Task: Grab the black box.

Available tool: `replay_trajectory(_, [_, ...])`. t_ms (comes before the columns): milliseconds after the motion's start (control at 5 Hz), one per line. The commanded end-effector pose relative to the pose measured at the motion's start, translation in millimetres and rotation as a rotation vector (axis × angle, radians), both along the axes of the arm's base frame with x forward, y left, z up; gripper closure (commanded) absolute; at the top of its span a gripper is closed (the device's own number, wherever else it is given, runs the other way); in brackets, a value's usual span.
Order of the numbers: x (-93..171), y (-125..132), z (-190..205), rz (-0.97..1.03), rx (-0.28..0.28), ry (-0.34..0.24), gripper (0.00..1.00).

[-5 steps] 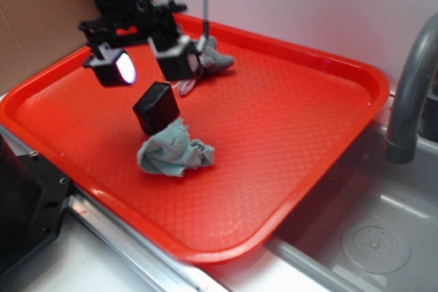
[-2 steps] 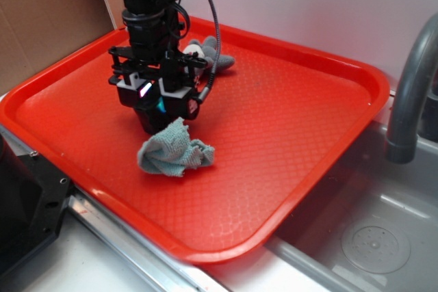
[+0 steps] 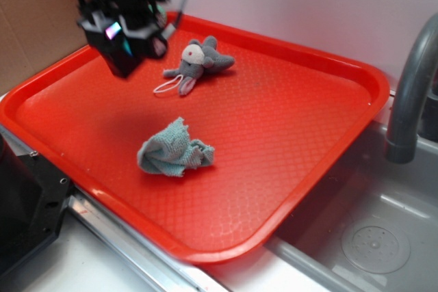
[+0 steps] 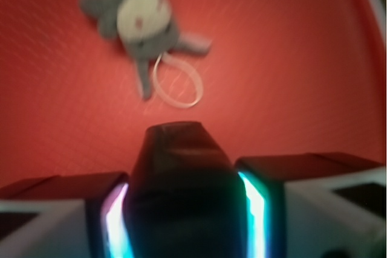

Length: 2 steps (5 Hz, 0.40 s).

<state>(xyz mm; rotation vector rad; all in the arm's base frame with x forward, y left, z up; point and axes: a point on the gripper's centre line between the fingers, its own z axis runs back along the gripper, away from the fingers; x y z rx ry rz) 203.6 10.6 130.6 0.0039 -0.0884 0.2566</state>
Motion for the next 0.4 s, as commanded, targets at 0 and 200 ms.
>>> replay_trajectory(0, [-13.0, 36.8, 96.1, -0.08, 0.068, -0.165, 1.0])
replay_trajectory(200, [-13.3, 35.9, 93.5, -0.097, 0.044, -0.135, 1.0])
